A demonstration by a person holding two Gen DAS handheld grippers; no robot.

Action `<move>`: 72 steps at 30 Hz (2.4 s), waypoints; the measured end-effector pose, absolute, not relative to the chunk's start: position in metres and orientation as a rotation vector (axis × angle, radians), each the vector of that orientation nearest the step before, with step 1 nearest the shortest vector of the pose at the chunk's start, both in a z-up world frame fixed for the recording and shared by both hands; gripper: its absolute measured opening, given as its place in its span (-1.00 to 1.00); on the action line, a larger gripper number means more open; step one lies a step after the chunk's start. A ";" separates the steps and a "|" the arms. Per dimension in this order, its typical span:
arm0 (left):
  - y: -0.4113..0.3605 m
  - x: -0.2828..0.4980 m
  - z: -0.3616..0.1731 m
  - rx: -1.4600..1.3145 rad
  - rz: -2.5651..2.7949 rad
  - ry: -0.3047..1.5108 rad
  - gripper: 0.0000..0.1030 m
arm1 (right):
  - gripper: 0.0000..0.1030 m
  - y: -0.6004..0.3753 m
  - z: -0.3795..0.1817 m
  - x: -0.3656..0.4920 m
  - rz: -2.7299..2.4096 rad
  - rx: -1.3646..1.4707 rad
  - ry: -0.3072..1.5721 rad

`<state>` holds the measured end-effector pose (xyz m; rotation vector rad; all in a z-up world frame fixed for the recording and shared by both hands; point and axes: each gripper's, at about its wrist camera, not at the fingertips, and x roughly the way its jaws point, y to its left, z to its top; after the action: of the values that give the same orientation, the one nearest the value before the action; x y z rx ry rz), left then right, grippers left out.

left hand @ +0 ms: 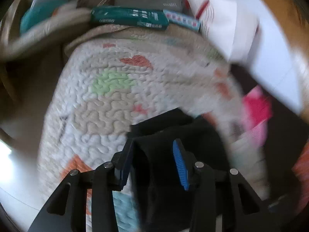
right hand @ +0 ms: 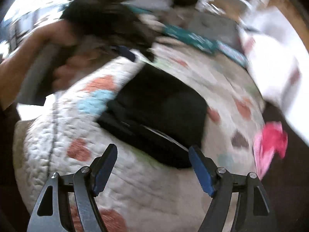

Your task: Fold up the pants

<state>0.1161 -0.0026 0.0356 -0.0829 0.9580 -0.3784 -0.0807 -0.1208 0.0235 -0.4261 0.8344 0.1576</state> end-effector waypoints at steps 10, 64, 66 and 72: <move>0.056 0.164 -0.030 -0.522 -0.387 1.156 0.18 | 0.57 -0.185 0.021 -0.060 0.043 -0.164 0.918; 0.006 0.103 -0.019 -0.313 -0.379 1.117 0.17 | 0.62 -0.266 -0.012 0.078 0.192 0.505 1.017; 0.003 0.103 -0.018 -0.300 -0.389 1.112 0.09 | 0.62 -0.267 -0.014 0.083 0.205 0.528 1.021; 0.002 0.106 -0.021 -0.309 -0.407 1.106 0.07 | 0.62 -0.260 -0.023 0.100 0.272 0.564 1.058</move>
<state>0.1059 0.0016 -0.0206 -0.3091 1.1056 -0.4070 0.1002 -0.2599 -0.0227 0.5639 1.0578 0.2715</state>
